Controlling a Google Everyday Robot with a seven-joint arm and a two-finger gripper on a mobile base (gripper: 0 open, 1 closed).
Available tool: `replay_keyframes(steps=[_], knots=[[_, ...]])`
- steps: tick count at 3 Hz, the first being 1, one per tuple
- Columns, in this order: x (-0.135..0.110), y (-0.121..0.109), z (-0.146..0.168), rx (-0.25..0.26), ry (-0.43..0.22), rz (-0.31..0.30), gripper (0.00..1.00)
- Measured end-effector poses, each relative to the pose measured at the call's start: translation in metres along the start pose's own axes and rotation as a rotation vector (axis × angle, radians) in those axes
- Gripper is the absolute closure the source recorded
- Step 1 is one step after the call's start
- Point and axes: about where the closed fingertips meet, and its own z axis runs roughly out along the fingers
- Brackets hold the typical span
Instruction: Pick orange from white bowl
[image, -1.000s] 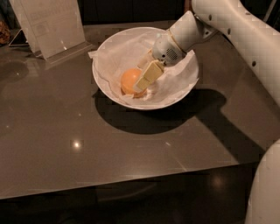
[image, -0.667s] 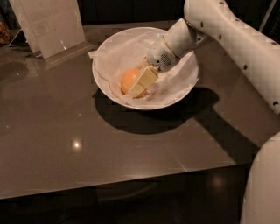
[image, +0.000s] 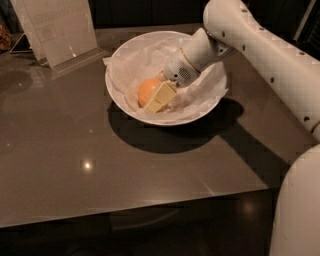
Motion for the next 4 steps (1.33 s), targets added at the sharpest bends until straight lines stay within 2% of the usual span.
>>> replay_keyframes(steps=[1,3,4], knots=[[0.001,0.000,0.003,-0.004,0.001,0.003,0.46],[0.004,0.000,-0.001,0.012,-0.009,0.009,0.92],[0.000,0.003,-0.018,0.043,-0.011,-0.010,1.00]])
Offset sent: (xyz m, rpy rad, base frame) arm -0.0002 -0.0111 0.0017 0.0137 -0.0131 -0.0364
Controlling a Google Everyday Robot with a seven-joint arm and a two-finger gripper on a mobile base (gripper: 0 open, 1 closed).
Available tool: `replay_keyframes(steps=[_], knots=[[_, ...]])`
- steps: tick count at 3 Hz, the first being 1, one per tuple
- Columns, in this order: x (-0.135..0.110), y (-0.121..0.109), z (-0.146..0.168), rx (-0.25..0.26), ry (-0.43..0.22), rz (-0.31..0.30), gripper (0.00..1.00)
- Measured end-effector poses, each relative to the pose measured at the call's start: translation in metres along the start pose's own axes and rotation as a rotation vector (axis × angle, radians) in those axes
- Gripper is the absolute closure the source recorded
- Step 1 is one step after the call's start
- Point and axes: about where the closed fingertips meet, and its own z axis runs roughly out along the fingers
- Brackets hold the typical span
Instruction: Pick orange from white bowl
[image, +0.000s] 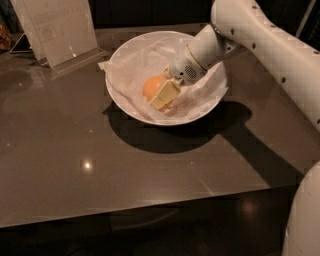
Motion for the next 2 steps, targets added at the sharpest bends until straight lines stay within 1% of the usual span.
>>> replay_keyframes(steps=[1,2], knots=[[-0.004,0.003,-0.019,0.045,0.009,-0.022,1.00],[-0.005,0.005,-0.032,0.079,0.017,-0.032,1.00]])
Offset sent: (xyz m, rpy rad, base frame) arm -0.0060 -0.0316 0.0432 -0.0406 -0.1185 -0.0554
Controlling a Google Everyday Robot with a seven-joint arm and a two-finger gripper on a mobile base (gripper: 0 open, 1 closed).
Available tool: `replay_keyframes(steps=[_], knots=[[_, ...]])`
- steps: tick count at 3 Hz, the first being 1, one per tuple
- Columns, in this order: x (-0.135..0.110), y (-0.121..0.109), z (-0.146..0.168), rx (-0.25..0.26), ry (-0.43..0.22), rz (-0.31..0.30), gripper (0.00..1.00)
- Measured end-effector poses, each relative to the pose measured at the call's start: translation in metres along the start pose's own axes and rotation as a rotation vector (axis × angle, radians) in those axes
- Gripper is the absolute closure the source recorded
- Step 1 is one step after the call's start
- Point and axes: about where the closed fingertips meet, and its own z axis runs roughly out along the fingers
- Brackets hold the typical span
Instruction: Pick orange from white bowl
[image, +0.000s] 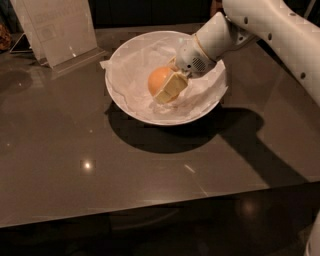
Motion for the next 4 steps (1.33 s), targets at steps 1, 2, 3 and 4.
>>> replay_keyframes(steps=[1,2,3,4], knots=[[0.001,0.001,-0.008,0.017,0.005,-0.001,1.00],[-0.001,0.007,-0.026,0.001,-0.072,0.002,1.00],[-0.007,0.019,-0.058,-0.002,-0.211,-0.011,1.00],[-0.003,0.031,-0.091,0.023,-0.285,0.002,1.00]])
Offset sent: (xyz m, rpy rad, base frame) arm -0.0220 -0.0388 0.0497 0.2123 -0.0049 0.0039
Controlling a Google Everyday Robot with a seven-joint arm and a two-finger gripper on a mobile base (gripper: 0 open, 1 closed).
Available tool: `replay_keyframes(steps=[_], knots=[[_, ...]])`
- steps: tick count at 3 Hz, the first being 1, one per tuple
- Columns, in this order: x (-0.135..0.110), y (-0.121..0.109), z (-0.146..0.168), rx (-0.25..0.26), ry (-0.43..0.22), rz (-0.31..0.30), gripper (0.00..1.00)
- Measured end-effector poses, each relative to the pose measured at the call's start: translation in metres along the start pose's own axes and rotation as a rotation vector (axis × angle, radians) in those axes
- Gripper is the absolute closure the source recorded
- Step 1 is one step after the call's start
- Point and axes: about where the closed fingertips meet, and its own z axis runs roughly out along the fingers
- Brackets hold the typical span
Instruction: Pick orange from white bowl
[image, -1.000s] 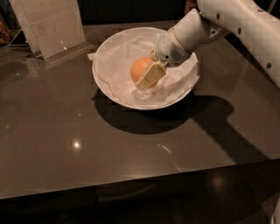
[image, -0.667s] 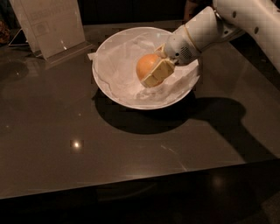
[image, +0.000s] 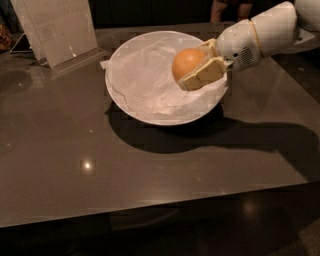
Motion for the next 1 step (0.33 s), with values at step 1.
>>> replay_keyframes(steps=[1], knots=[[0.0008,0.0005,-0.0030,0.003,-0.005,0.005,1.00]])
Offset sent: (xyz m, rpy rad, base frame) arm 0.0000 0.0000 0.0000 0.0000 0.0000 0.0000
